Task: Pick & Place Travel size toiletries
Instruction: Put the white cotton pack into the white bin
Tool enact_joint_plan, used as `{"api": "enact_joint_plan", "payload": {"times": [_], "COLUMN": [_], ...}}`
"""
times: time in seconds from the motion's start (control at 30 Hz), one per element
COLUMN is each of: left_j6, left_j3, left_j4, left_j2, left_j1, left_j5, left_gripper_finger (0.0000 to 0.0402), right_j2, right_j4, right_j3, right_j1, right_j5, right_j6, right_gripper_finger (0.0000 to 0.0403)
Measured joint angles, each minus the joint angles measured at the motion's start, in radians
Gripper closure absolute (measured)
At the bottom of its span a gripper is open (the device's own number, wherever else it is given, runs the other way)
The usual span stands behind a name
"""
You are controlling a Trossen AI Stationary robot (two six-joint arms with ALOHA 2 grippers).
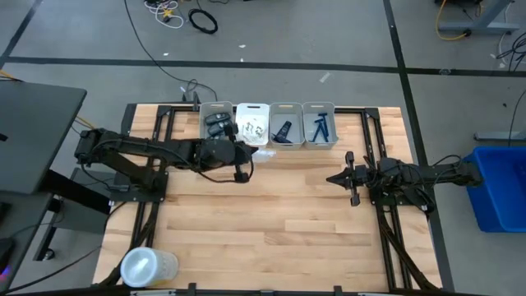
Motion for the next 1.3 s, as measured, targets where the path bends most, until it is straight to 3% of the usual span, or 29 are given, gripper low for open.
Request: {"api": "enact_joint_plan", "payload": {"times": [0.37, 0.7, 1.3], "left_j6": [0.000, 0.021, -0.173], "left_j3": [0.062, 0.063, 0.063], "left_j4": [0.000, 0.003, 0.009], "left_j2": [0.000, 0.013, 0.168], "left_j1": [0.174, 0.342, 0.503], "left_j5": [0.011, 0.122, 0.255], "left_gripper_finger": [0.0401, 0.0401, 0.0401], "right_j2": [0.000, 0.000, 0.004], "right_j4": [0.001, 0.001, 0.001], "right_j3": [0.000, 0.000, 0.000], "right_j1": [0.000, 0.000, 0.000], "right_j5": [-0.001, -0.001, -0.002], "right_j6": [0.004, 0.004, 0.004], "right_gripper_finger": [0.0393, 0.0391, 0.0390]}}
